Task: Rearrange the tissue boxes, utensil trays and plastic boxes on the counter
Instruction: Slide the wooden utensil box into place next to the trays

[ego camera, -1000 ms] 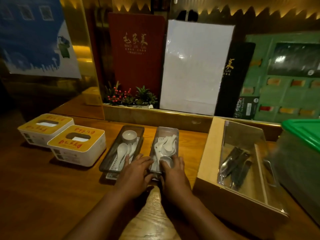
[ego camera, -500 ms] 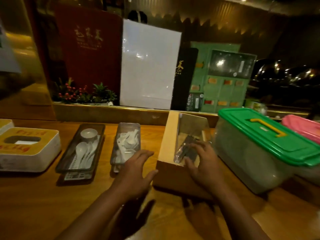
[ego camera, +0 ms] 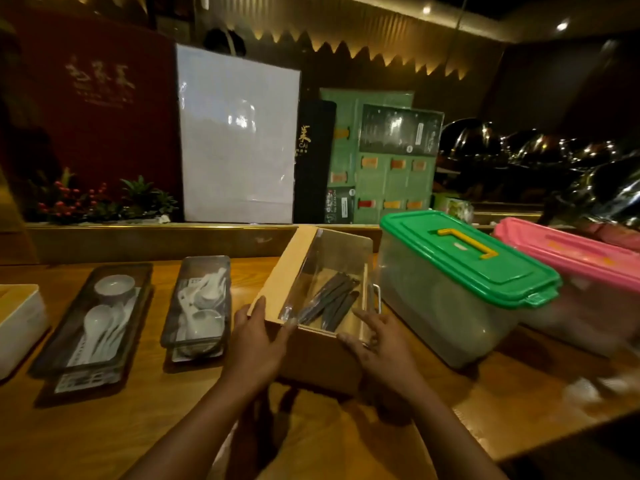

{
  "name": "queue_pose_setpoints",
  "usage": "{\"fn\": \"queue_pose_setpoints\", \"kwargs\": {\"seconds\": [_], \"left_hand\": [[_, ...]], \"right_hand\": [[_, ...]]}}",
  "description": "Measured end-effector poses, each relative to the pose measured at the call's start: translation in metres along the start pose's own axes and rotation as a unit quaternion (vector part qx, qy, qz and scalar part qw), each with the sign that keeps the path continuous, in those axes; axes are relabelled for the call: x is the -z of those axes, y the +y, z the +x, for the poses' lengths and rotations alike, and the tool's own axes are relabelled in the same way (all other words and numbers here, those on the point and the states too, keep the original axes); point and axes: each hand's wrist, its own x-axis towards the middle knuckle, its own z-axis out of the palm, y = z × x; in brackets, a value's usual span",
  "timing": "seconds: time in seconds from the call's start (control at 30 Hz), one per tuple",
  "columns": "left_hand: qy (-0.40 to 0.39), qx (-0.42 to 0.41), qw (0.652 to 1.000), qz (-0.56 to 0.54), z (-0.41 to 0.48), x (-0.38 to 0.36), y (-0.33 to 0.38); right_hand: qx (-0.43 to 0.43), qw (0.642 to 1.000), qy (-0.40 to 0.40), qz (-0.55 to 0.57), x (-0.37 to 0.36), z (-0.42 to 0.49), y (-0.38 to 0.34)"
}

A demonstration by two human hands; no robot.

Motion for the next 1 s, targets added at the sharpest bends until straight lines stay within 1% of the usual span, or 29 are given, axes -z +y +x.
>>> {"fn": "queue_pose_setpoints", "kwargs": {"seconds": [0.17, 0.37, 0.5, 0.6, 0.63, 0.7, 0.73, 0.8, 0.87, 0.93, 1.0], "left_hand": [[0.052, 0.042, 0.998, -0.002, 0.024, -0.003, 0.004], [0.101, 0.065, 0.993, -0.006, 0.043, -0.014, 0.01], [0.143, 0.079, 0.986, -0.009, 0.055, -0.015, 0.01], [0.172, 0.092, 0.981, -0.007, 0.062, -0.012, 0.007], [0.181, 0.099, 0.979, -0.011, 0.065, -0.011, 0.005], [0.192, 0.112, 0.975, -0.022, 0.069, -0.011, 0.003], [0.196, 0.114, 0.974, -0.027, 0.071, -0.012, 0.002], [0.205, 0.115, 0.971, -0.038, 0.075, -0.013, 0.0], [0.212, 0.117, 0.969, -0.044, 0.079, -0.013, -0.001], [0.219, 0.119, 0.967, -0.045, 0.081, -0.013, -0.001], [0.224, 0.123, 0.966, -0.047, 0.083, -0.013, -0.002]], "right_hand": [[0.026, 0.998, -0.048, -0.015, -0.001, 0.021, -0.002], [0.046, 0.995, -0.088, -0.016, 0.009, 0.049, 0.0], [0.064, 0.985, -0.161, -0.001, 0.013, 0.066, 0.006], [0.108, 0.974, -0.197, 0.019, 0.024, 0.088, 0.025], [0.123, 0.974, -0.187, 0.031, 0.029, 0.098, 0.033], [0.143, 0.982, -0.114, 0.051, 0.037, 0.121, 0.049], [0.144, 0.985, -0.073, 0.058, 0.04, 0.134, 0.058], [0.124, 0.99, -0.036, 0.063, 0.042, 0.157, 0.069], [0.083, 0.994, -0.034, 0.055, 0.041, 0.177, 0.08], [0.062, 0.995, -0.05, 0.057, 0.038, 0.19, 0.085], [0.044, 0.992, -0.078, 0.093, 0.032, 0.194, 0.078]]}}
